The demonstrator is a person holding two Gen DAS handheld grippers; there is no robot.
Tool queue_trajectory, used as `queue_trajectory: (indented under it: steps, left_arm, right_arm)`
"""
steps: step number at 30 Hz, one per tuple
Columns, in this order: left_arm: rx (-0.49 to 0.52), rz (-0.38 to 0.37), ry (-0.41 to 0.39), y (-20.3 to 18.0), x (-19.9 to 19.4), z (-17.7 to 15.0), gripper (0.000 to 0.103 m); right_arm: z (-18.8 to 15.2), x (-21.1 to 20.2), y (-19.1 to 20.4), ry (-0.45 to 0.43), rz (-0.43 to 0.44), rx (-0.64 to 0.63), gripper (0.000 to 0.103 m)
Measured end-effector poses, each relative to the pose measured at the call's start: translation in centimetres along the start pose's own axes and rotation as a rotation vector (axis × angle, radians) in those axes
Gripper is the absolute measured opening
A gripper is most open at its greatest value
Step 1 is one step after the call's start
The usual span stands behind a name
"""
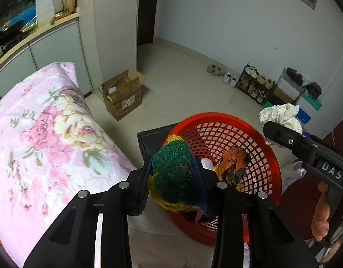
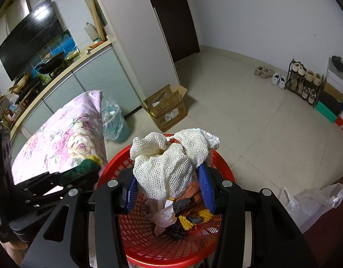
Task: Collect trash
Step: 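Open both grippers to drop the scrubber and mesh bundle into the basket, then move both open grippers back over the green packet and yellow mesh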
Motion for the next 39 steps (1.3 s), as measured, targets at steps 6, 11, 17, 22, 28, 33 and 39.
queue_trajectory:
  steps: [6, 11, 17, 22, 28, 33, 39]
  left_arm:
    - [0.006, -0.021, 0.017, -0.8, 0.8, -0.2, 0.034]
    - [0.008, -0.051, 0.028, -1.5, 1.2, -0.3, 0.041]
    - [-0.01, -0.081, 0.025, -1.6, 0.9, -0.3, 0.069]
    - [-0.02, -0.072, 0.024, -0.8, -0.2, -0.1, 0.074]
    - [-0.05, -0.02, -0.033, 1.3, -3.2, 0.0, 0.077]
    - [-0.072, 0.043, -0.069, 3.3, -5.7, -0.4, 0.077]
    - [-0.13, 0.123, -0.109, 6.6, -9.1, -1.5, 0.077]
  right_arm:
    - [-0.1, 0.1, -0.5, 0.014, 0.003, 0.026, 0.056]
    - [0.3, -0.3, -1.3, 0.01, 0.022, 0.082, 0.068]
    - [0.5, -1.0, -1.6, -0.005, 0.03, 0.102, 0.069]
    - [0.5, -1.3, -1.7, -0.014, 0.026, 0.101, 0.069]
    - [0.6, -1.7, -1.0, -0.033, 0.026, 0.08, 0.069]
    - [0.4, -2.0, 0.3, -0.047, 0.04, 0.053, 0.069]
    - [0.0, -2.3, 2.8, -0.054, 0.083, -0.002, 0.069]
Point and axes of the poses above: each gripper's, at about its wrist camera, not at the fingertips, and x roughly the way its jaws point, y to its left, z to its top, the point moved 2 cm from there along x, roughly the way its jaws point, and after that the axes turned 8 degrees about -y, right-handed, at the moved point
